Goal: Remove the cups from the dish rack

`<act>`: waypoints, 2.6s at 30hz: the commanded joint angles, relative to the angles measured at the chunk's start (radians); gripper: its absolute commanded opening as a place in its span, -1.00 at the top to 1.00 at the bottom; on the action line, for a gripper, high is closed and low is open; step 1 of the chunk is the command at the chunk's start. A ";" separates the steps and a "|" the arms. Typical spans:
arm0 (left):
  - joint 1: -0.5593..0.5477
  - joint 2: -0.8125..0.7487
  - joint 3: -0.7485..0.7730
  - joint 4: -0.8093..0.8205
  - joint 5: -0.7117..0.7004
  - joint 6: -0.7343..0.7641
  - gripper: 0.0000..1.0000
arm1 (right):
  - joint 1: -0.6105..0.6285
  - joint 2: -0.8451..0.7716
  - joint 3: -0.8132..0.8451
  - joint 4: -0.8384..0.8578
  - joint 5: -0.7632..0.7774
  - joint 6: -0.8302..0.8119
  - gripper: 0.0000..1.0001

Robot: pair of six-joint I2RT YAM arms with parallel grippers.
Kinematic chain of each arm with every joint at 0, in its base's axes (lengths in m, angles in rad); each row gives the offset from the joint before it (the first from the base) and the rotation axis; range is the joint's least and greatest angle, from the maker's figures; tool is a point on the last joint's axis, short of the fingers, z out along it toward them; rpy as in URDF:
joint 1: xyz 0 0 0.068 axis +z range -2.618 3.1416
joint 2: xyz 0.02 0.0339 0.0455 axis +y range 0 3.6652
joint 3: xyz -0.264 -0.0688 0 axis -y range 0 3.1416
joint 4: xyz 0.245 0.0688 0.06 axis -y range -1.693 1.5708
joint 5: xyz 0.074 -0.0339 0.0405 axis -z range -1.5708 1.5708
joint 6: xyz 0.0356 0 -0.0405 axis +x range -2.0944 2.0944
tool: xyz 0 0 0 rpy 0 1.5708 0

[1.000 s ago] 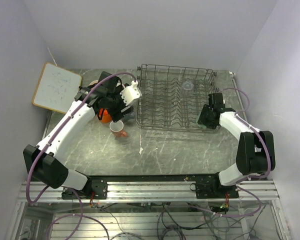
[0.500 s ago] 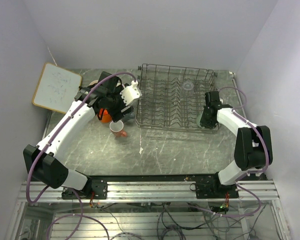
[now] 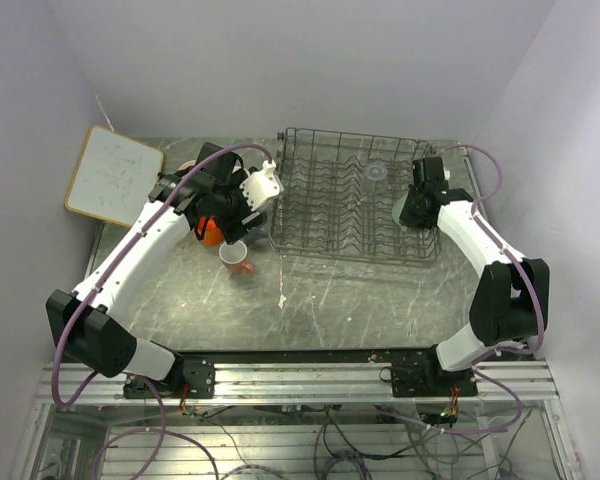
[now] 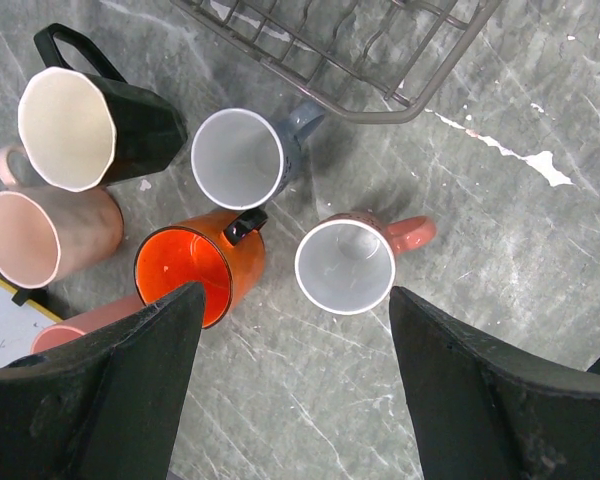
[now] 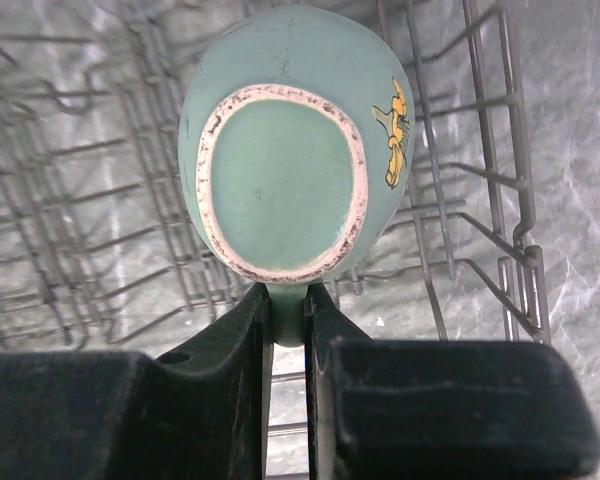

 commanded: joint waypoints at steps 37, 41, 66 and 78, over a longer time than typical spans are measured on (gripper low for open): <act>-0.007 -0.448 -0.214 0.524 0.312 0.188 -0.99 | 0.463 -0.222 -0.147 1.086 -1.058 0.822 1.00; -0.007 -0.505 -0.210 0.568 0.340 0.188 -0.97 | 0.487 -0.236 -0.173 1.149 -1.072 0.852 1.00; -0.007 -0.485 -0.065 0.330 0.498 0.238 0.59 | 0.671 -0.140 -0.132 1.441 -1.035 1.008 1.00; -0.007 -0.289 0.031 -0.029 0.343 0.219 0.86 | 0.370 -0.251 0.041 0.498 -0.921 0.479 -0.69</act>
